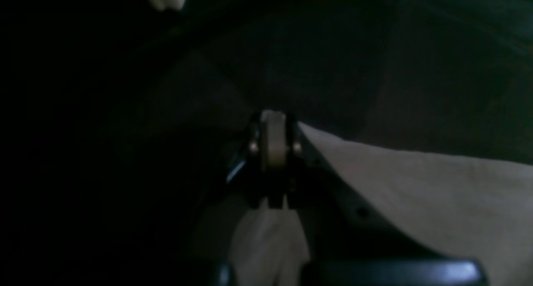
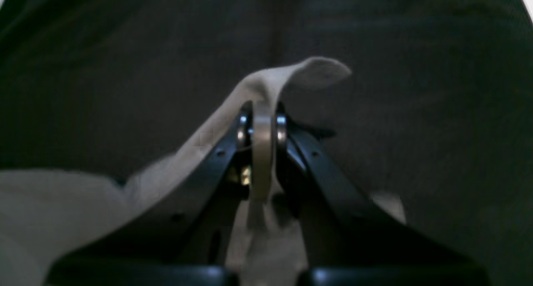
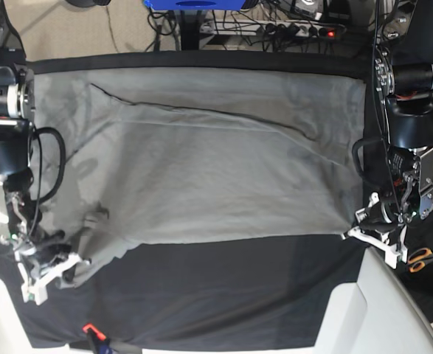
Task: Fold the T-shirt properly
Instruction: 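Hold the hem with both grippers and lift it toward the collar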
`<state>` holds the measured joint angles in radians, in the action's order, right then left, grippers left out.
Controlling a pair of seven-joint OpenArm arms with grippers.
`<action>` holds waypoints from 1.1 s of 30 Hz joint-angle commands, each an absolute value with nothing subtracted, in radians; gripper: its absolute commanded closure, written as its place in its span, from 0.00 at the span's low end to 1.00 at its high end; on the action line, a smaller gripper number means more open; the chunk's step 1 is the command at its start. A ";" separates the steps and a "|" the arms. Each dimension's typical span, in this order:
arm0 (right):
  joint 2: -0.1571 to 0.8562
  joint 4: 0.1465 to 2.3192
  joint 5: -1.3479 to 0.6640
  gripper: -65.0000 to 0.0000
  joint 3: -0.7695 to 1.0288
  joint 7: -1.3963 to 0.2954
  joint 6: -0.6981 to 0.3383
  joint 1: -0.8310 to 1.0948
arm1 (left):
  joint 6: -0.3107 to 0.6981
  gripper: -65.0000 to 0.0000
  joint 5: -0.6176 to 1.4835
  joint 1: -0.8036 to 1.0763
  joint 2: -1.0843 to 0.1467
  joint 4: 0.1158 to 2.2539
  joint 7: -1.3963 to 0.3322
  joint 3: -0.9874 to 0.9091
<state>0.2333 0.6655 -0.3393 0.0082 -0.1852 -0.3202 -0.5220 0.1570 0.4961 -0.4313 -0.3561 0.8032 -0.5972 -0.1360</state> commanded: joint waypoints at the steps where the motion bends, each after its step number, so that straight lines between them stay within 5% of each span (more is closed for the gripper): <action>1: 0.246 0.679 -0.349 1.00 0.010 -0.185 -0.318 -0.552 | 0.159 1.00 0.503 -0.444 -0.372 0.835 -0.582 -0.139; 15: 0.245 0.702 -0.349 1.00 0.013 -0.292 -0.317 -0.510 | 0.159 1.00 0.503 -0.308 -0.371 1.013 -0.590 -0.139; 33: 0.193 1.185 -0.354 1.00 0.182 -0.602 -0.272 -0.200 | 0.159 1.00 0.503 -0.082 -0.358 1.259 -0.700 -0.142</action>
<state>0.1814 1.1664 -0.3420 0.1776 -0.6151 -0.2691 -0.1795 0.1566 0.4961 -0.0654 -0.3412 1.2423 -0.7177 -0.1360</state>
